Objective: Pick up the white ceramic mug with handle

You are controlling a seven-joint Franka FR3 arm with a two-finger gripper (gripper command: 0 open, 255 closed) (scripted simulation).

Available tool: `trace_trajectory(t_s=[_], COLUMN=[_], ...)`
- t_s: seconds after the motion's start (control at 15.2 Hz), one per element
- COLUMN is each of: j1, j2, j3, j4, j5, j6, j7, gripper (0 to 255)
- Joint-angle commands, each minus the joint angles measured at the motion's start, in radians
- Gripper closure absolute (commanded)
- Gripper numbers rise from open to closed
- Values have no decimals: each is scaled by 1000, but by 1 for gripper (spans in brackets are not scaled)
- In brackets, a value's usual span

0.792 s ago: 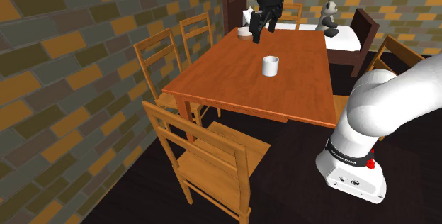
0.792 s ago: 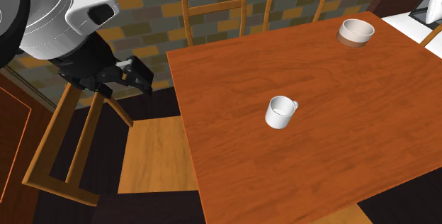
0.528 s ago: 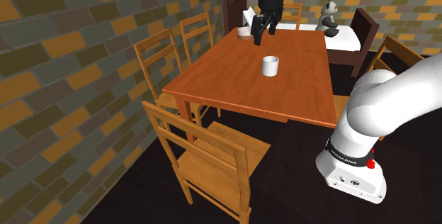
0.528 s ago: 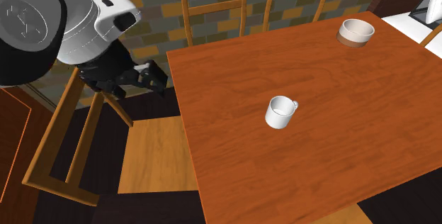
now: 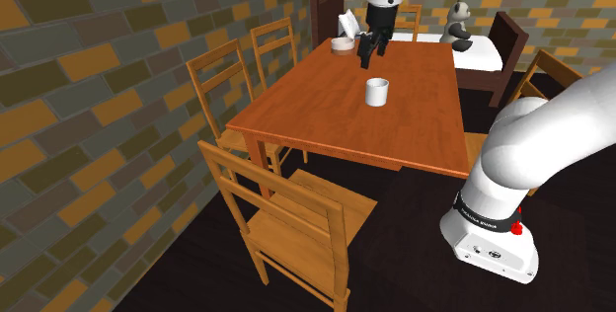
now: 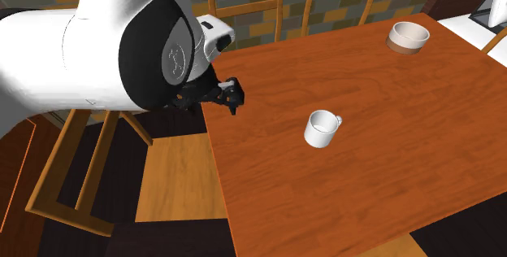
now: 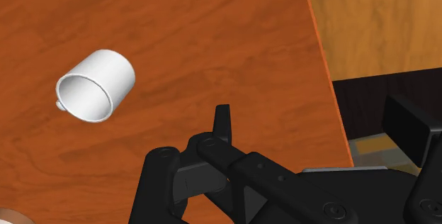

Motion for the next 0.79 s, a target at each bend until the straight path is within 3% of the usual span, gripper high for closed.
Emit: trace_trajectory(t_s=[0.0, 0.4, 0.73], j1=[-7, -18, -11], j2=[40, 197, 362], j3=[-43, -173, -279], j4=[-8, 22, 84], j5=[-9, -4, 51], j6=[52, 185, 283], j7=[-46, -197, -344], gripper=[0, 0, 0])
